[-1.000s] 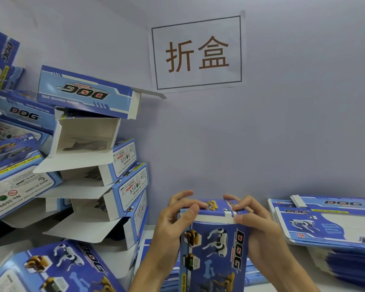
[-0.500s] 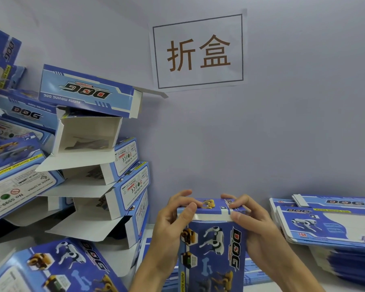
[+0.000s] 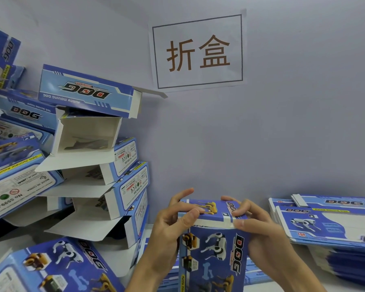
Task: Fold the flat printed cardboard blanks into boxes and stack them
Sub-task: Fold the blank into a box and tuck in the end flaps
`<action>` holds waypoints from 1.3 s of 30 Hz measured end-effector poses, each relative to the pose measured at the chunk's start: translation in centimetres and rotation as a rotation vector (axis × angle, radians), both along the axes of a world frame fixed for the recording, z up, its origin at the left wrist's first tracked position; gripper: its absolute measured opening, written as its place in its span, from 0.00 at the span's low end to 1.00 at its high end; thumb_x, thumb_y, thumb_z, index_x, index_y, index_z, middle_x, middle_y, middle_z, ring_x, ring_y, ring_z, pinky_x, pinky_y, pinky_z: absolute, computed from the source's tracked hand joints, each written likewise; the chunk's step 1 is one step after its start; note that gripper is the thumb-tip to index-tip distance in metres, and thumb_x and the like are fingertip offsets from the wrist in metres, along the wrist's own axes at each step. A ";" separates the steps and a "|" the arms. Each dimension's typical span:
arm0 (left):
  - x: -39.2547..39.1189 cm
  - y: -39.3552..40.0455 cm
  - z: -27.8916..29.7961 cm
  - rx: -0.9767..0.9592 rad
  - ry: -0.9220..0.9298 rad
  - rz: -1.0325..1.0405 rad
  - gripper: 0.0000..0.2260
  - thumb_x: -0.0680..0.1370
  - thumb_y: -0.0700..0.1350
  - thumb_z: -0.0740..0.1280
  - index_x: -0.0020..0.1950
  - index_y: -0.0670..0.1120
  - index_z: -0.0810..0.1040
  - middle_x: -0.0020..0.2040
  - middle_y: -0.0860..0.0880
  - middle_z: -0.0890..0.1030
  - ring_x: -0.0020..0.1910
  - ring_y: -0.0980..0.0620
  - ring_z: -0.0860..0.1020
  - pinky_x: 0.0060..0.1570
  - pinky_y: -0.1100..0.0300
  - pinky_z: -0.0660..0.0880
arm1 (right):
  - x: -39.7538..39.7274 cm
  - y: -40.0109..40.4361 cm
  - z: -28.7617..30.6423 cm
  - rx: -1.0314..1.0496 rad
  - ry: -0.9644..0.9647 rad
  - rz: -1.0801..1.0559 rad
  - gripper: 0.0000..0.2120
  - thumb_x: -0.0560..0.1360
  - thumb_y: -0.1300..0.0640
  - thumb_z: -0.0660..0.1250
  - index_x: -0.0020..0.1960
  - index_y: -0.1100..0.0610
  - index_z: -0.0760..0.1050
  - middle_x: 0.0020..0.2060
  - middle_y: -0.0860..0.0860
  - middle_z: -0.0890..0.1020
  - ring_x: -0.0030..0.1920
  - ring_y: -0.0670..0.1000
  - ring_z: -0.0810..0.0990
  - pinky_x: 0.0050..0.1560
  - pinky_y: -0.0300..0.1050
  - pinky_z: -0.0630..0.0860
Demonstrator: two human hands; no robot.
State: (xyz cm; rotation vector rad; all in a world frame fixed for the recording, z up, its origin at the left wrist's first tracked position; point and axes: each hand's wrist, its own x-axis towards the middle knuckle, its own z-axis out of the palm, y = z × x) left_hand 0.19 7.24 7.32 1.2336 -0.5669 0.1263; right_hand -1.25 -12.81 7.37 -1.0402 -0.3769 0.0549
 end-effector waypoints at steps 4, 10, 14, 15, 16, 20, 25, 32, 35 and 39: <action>-0.2 0.0 0.3 0.076 -0.040 -0.028 0.21 0.65 0.61 0.79 0.50 0.48 0.86 0.70 0.59 0.73 0.72 0.47 0.72 0.49 0.50 0.81 | 0.1 -0.5 -0.1 0.062 0.024 0.016 0.05 0.60 0.67 0.69 0.35 0.60 0.76 0.60 0.57 0.81 0.54 0.66 0.83 0.39 0.53 0.83; -0.7 -0.3 0.6 0.180 -0.066 -0.038 0.22 0.62 0.59 0.82 0.51 0.51 0.86 0.69 0.63 0.71 0.69 0.51 0.74 0.47 0.50 0.82 | 0.2 -0.5 -0.1 0.077 0.016 -0.040 0.04 0.61 0.65 0.68 0.35 0.60 0.75 0.60 0.58 0.82 0.53 0.67 0.83 0.39 0.53 0.81; -0.5 -0.7 0.3 0.130 -0.062 0.100 0.13 0.66 0.52 0.80 0.48 0.50 0.86 0.68 0.61 0.73 0.66 0.52 0.77 0.44 0.51 0.83 | 0.3 0.1 -0.2 0.022 -0.033 -0.065 0.05 0.65 0.64 0.72 0.40 0.58 0.79 0.62 0.53 0.80 0.53 0.64 0.84 0.38 0.52 0.83; -0.4 -0.8 0.2 0.116 -0.066 0.135 0.10 0.67 0.50 0.77 0.47 0.51 0.86 0.68 0.61 0.74 0.65 0.50 0.77 0.43 0.53 0.82 | 0.3 0.3 -0.3 0.007 -0.047 -0.084 0.08 0.66 0.65 0.75 0.43 0.57 0.81 0.63 0.52 0.80 0.53 0.63 0.84 0.38 0.52 0.83; -0.3 -0.9 0.1 0.108 -0.077 0.177 0.09 0.68 0.50 0.75 0.47 0.51 0.86 0.68 0.61 0.74 0.65 0.47 0.78 0.40 0.57 0.82 | 0.4 0.5 -0.4 -0.007 -0.062 -0.102 0.08 0.67 0.63 0.77 0.45 0.57 0.82 0.64 0.50 0.79 0.54 0.61 0.84 0.39 0.51 0.83; 0.1 -1.0 -0.4 0.083 -0.107 0.275 0.07 0.70 0.50 0.73 0.47 0.52 0.86 0.68 0.62 0.73 0.63 0.43 0.77 0.36 0.64 0.79 | 0.2 1.5 -0.3 -0.115 -0.109 -0.220 0.26 0.53 0.42 0.84 0.45 0.53 0.84 0.64 0.46 0.78 0.57 0.60 0.83 0.39 0.49 0.83; 0.3 -1.0 -0.6 0.029 -0.066 0.264 0.13 0.68 0.57 0.72 0.45 0.51 0.86 0.67 0.63 0.74 0.68 0.51 0.75 0.45 0.57 0.82 | 0.5 1.9 -0.7 -0.152 -0.132 -0.318 0.31 0.48 0.36 0.84 0.44 0.52 0.85 0.62 0.44 0.79 0.57 0.59 0.83 0.40 0.51 0.83; 0.3 -1.1 -0.7 0.011 -0.061 0.261 0.13 0.66 0.57 0.74 0.47 0.53 0.86 0.66 0.65 0.75 0.64 0.52 0.78 0.45 0.53 0.83 | 0.8 1.9 -1.0 -0.180 -0.149 -0.351 0.22 0.56 0.39 0.82 0.42 0.51 0.85 0.62 0.47 0.79 0.56 0.59 0.83 0.40 0.52 0.84; 0.2 -0.4 -0.9 0.015 -0.050 0.156 0.16 0.63 0.50 0.78 0.51 0.53 0.86 0.68 0.65 0.74 0.60 0.53 0.81 0.48 0.47 0.83 | 0.8 2.0 -0.9 -0.174 -0.165 -0.350 0.18 0.59 0.40 0.79 0.43 0.49 0.84 0.62 0.48 0.80 0.56 0.60 0.83 0.41 0.52 0.83; 0.3 -0.4 -0.9 -0.016 -0.033 0.171 0.10 0.63 0.49 0.78 0.42 0.51 0.85 0.67 0.62 0.76 0.60 0.53 0.81 0.47 0.43 0.82 | 1.2 1.7 -1.2 -0.175 -0.181 -0.322 0.22 0.57 0.40 0.81 0.47 0.48 0.83 0.53 0.48 0.85 0.49 0.59 0.86 0.39 0.52 0.84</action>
